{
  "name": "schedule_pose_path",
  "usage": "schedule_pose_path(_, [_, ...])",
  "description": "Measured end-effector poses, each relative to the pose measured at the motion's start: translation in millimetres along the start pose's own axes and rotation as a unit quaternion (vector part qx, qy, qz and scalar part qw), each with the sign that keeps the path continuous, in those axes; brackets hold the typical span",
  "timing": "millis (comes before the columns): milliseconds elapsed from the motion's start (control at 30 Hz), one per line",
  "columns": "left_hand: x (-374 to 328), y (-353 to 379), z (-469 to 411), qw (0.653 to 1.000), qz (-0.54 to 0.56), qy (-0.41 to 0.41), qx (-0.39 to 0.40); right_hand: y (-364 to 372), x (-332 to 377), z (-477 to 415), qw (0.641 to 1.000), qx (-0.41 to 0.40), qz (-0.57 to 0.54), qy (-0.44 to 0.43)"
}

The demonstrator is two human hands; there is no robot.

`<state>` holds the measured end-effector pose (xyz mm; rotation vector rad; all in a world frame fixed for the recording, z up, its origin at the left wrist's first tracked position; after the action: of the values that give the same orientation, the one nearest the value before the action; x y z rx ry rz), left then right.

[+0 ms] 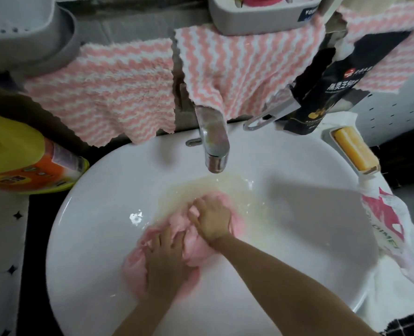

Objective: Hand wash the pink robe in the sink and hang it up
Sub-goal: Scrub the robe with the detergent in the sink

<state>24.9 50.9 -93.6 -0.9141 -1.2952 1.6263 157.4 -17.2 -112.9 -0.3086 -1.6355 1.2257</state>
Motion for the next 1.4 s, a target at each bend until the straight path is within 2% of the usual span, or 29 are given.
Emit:
schedule_pose_path(33, [0.1, -0.2, 0.3, 1.0, -0.001, -0.004, -0.008, -9.5, -0.8, -10.0, 0.997, -0.009, -0.037, 0.065])
schedule_pose_path(67, [0.5, -0.5, -0.2, 1.0, 0.007, -0.012, -0.015, -20.7, -0.3, -13.6, 0.983, -0.024, -0.118, 0.137])
schedule_pose_path(100, [0.8, -2.1, -0.4, 0.999, 0.019, -0.023, -0.016, -29.3, 2.2, -10.6, 0.96, -0.036, -0.219, 0.173])
schedule_pose_path(133, [2.5, -1.3, -1.2, 0.999, 0.032, -0.033, -0.011, -37.3, 6.9, -3.7, 0.95, -0.037, -0.272, 0.148])
schedule_pose_path(167, [3.7, 0.4, -1.2, 0.999, 0.036, -0.035, -0.003, -44.9, 16.5, 7.9, 0.958, -0.018, -0.272, 0.088])
schedule_pose_path(233, [3.5, 4.3, -3.5, 0.999, 0.012, -0.04, 0.02, -33.0, 32.9, 38.6, 0.98, 0.054, -0.177, -0.07])
schedule_pose_path(267, [3.2, 4.8, -4.6, 0.998, 0.006, -0.049, 0.032, -17.2, 31.9, 52.2, 0.986, 0.077, -0.1, -0.114])
schedule_pose_path(333, [3.3, 3.1, -4.5, 0.997, 0.029, -0.072, 0.025, 7.5, 18.0, 55.0, 0.991, 0.08, -0.016, -0.105])
schedule_pose_path(433, [-2.8, -4.0, 3.1, 0.998, 0.029, -0.06, 0.007, 20.8, -0.6, 16.0, 0.994, 0.04, 0.026, -0.095])
schedule_pose_path(467, [-3.7, -4.3, 5.8, 0.998, 0.033, -0.047, 0.009, 18.0, 0.6, 2.8, 0.997, 0.027, 0.028, -0.072])
schedule_pose_path(533, [-5.5, -4.5, 5.3, 0.998, 0.049, -0.044, 0.007, 3.0, 6.7, -18.3, 0.997, 0.005, -0.041, 0.064])
schedule_pose_path(567, [-4.8, -1.7, 4.5, 0.997, 0.057, -0.051, -0.006, -6.6, 10.0, -21.5, 0.984, -0.023, -0.094, 0.147])
schedule_pose_path(600, [-3.3, -0.9, 3.6, 0.996, 0.064, -0.064, -0.016, -15.1, 14.3, -17.8, 0.972, -0.045, -0.137, 0.187])
schedule_pose_path(633, [-1.9, -0.7, 2.3, 0.995, 0.068, -0.073, -0.022, -21.1, 18.3, -9.5, 0.976, -0.054, -0.146, 0.155])
schedule_pose_path(733, [-4.0, 1.1, 0.2, 0.993, 0.075, -0.069, -0.064, -18.0, 37.5, 37.2, 0.995, -0.003, -0.06, -0.078])
schedule_pose_path(800, [-3.9, -0.5, -0.6, 0.989, 0.086, -0.082, -0.09, 5.2, 28.5, 48.4, 0.993, 0.057, -0.047, -0.093])
schedule_pose_path(900, [-2.7, 6.2, 1.0, 0.994, 0.056, -0.066, -0.064, 20.5, 9.6, 10.0, 0.996, 0.043, 0.006, -0.077])
schedule_pose_path(967, [-4.6, 8.7, 6.6, 0.997, 0.036, -0.048, -0.051, 12.7, 11.2, -20.6, 0.999, 0.018, 0.02, -0.03])
schedule_pose_path(1000, [-5.8, 8.4, 8.8, 0.998, 0.029, -0.045, -0.038, 8.2, 13.0, -31.6, 0.999, 0.007, 0.001, 0.034])
schedule_pose_path(1067, [-6.4, 9.2, 12.3, 0.998, 0.028, -0.044, -0.022, -12.2, 21.7, -37.4, 0.978, -0.044, -0.083, 0.187])
schedule_pose_path(1100, [-5.0, 9.6, 11.7, 0.998, 0.04, -0.049, -0.024, -19.9, 25.3, -32.4, 0.969, -0.064, -0.131, 0.2])
schedule_pose_path(1167, [-2.1, 11.5, 8.6, 0.995, 0.065, -0.067, -0.026, -35.5, 35.3, -9.3, 0.986, -0.074, -0.123, 0.081])
schedule_pose_path(1233, [-3.8, 13.9, 4.7, 0.994, 0.069, -0.072, -0.037, -25.9, 40.7, 25.5, 0.995, -0.034, -0.051, -0.075])
schedule_pose_path(1300, [-5.7, 10.8, 3.8, 0.992, 0.077, -0.071, -0.067, -1.2, 31.3, 44.8, 0.994, 0.024, -0.011, -0.104])
schedule_pose_path(1400, [-5.6, 7.9, 5.1, 0.992, 0.081, -0.066, -0.073, 15.8, 8.5, 14.6, 0.992, -0.001, 0.053, -0.114])
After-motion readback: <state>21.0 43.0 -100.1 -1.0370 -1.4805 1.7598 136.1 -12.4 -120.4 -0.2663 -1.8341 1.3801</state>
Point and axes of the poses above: each hand's wrist, its own z-axis away from the middle knuckle, its own y-axis out of the palm, x = y × z, the point moved 3 cm from there along -z, towards the middle knuckle, and after that the axes turned 4 degrees about -z, right-handed, at the moved point
